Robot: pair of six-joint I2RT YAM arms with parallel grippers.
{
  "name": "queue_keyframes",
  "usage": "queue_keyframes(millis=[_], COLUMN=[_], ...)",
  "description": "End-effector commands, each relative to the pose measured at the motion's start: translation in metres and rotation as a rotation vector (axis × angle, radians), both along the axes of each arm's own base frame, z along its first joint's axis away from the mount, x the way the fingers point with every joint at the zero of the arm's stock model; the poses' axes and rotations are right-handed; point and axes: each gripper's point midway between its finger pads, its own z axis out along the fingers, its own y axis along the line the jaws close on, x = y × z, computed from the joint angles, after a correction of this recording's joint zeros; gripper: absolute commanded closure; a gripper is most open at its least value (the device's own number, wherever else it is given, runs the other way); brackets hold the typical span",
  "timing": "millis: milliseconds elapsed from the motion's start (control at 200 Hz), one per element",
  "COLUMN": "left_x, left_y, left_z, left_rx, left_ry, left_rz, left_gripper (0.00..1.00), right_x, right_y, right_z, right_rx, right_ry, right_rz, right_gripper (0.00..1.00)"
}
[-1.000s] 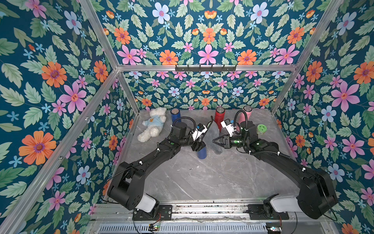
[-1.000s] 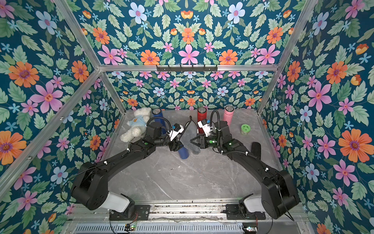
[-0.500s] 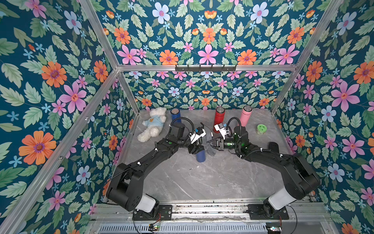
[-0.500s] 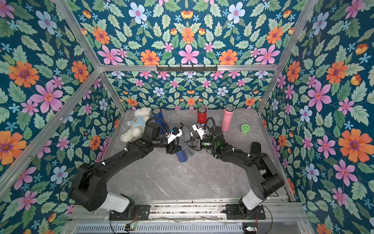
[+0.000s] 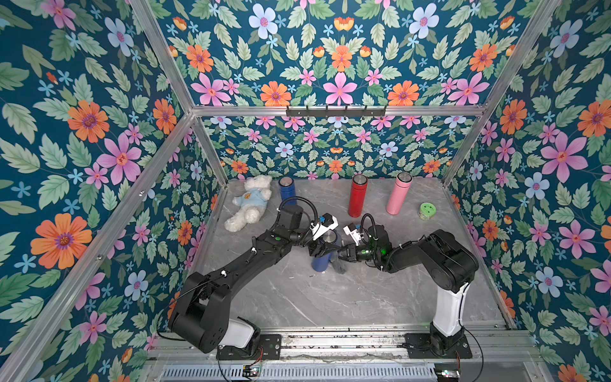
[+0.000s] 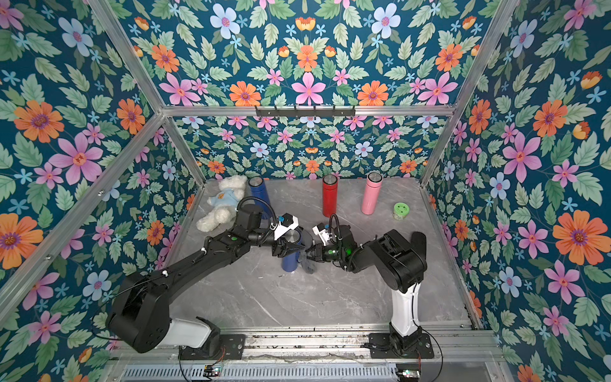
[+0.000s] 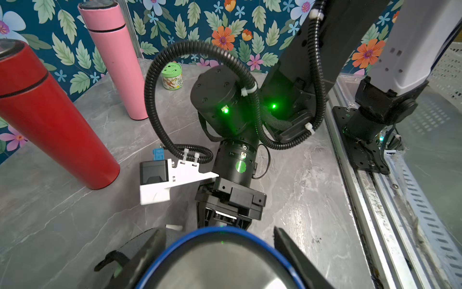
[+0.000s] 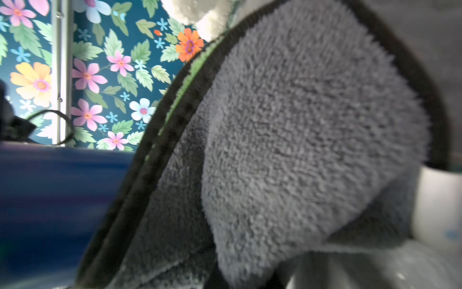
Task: Wipe the surface of the thermos
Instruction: Wipe the dirt from the surface of the thermos.
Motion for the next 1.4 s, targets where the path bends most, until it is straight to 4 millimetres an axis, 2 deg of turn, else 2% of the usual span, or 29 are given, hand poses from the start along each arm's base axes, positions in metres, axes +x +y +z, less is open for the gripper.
queue_keyframes(millis=[0,185,235,295,380,470,655,790,885,1055,1090,1125,1135,1170,1295,1310,1395], left_x=[-0.002,-0.005,-0.005,-0.004,-0.004,-0.001,0.003,0.006,0.008,0.011,0.012,0.014,0.014,0.016,0.027,0.028,0.034], left_y=[-0.002,0.008,0.01,0.013,0.017,0.019,0.025,0.032,0.04,0.05,0.052,0.053,0.053,0.053,0.052,0.052,0.047], left_z=[0.015,0.022,0.025,0.026,0.029,0.032,0.041,0.046,0.049,0.055,0.058,0.059,0.059,0.059,0.058,0.058,0.058], left_rx=[-0.054,-0.127,-0.147,-0.167,-0.212,-0.249,-0.329,-0.381,-0.426,-0.481,-0.495,-0.508,-0.51,-0.519,-0.533,-0.535,-0.536], left_ry=[-0.055,-0.12,-0.127,-0.136,-0.158,-0.174,-0.189,-0.179,-0.177,-0.18,-0.18,-0.176,-0.173,-0.163,-0.125,-0.122,-0.093], left_rz=[0.001,0.086,0.114,0.153,0.214,0.289,0.432,0.52,0.591,0.693,0.711,0.723,0.725,0.738,0.788,0.793,0.806], left_gripper=[1.0,1.0,1.0,1.0,1.0,1.0,1.0,1.0,1.0,1.0,1.0,1.0,1.0,1.0,1.0,1.0,1.0], right_x=[0.005,-0.001,-0.004,-0.007,-0.01,-0.009,-0.003,0.0,0.003,0.003,0.001,0.0,-0.002,-0.003,-0.004,-0.002,0.001], right_y=[0.004,0.006,0.008,0.013,0.02,0.025,0.021,0.02,0.018,0.015,0.015,0.016,0.015,0.015,0.016,0.017,0.016], right_z=[0.039,0.102,0.113,0.115,0.111,0.085,0.023,-0.003,0.008,0.073,0.084,0.087,0.098,0.105,0.09,0.075,0.044], right_rx=[0.054,0.111,0.117,0.114,0.093,0.058,-0.022,-0.065,-0.08,-0.061,-0.048,-0.042,-0.026,-0.014,-0.026,-0.042,-0.065], right_ry=[-0.1,-0.192,-0.21,-0.21,-0.211,-0.172,-0.093,-0.062,-0.083,-0.185,-0.198,-0.193,-0.213,-0.221,-0.2,-0.172,-0.127], right_rz=[0.004,0.033,0.04,0.053,0.057,0.047,-0.004,-0.014,-0.004,-0.001,0.001,0.004,0.005,0.002,-0.012,-0.012,-0.032], right_gripper=[1.0,1.0,1.0,1.0,1.0,1.0,1.0,1.0,1.0,1.0,1.0,1.0,1.0,1.0,1.0,1.0,1.0])
